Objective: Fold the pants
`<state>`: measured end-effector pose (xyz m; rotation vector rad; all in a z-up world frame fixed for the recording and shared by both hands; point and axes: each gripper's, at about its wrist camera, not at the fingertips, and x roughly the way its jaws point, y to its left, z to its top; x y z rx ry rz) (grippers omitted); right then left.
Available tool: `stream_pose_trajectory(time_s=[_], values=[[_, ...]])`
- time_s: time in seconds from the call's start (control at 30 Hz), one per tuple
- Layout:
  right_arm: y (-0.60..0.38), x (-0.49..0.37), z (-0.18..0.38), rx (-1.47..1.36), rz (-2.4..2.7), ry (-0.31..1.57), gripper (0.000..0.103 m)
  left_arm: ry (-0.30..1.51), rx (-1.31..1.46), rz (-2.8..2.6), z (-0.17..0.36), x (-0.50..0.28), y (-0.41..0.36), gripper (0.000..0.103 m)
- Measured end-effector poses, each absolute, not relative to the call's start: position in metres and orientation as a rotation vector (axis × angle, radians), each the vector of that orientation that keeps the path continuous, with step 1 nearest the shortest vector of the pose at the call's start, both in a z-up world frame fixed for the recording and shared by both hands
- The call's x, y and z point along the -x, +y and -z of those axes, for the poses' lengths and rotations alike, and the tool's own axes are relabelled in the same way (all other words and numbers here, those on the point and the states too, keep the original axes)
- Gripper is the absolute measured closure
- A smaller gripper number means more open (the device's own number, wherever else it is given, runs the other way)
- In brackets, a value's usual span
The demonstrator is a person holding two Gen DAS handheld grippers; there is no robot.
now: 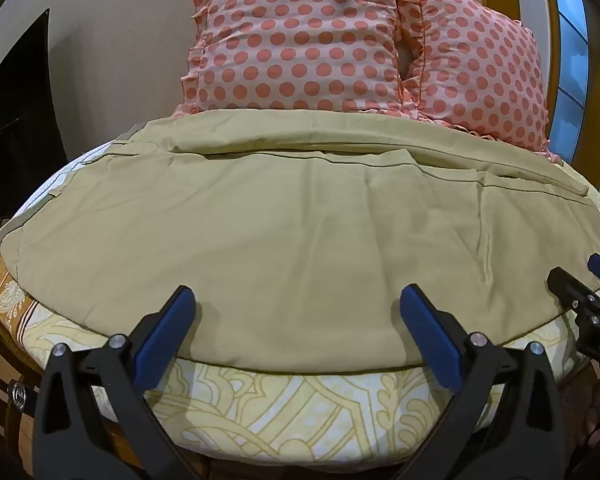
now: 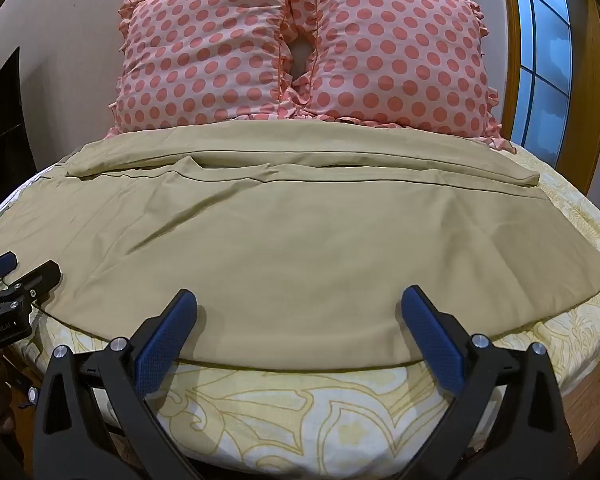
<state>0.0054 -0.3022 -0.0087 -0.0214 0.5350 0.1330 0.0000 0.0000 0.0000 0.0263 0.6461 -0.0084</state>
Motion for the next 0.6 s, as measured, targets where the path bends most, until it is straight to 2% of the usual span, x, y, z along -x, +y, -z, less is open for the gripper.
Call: stream_pose_trajectory(time_s=[0.6], values=[[-0.3032,-0.0037,0.0120,0.022,-0.133,0.535,0.001,0.646,-0.027,0.008,0.0000,0.0000,0.0000,0.002]])
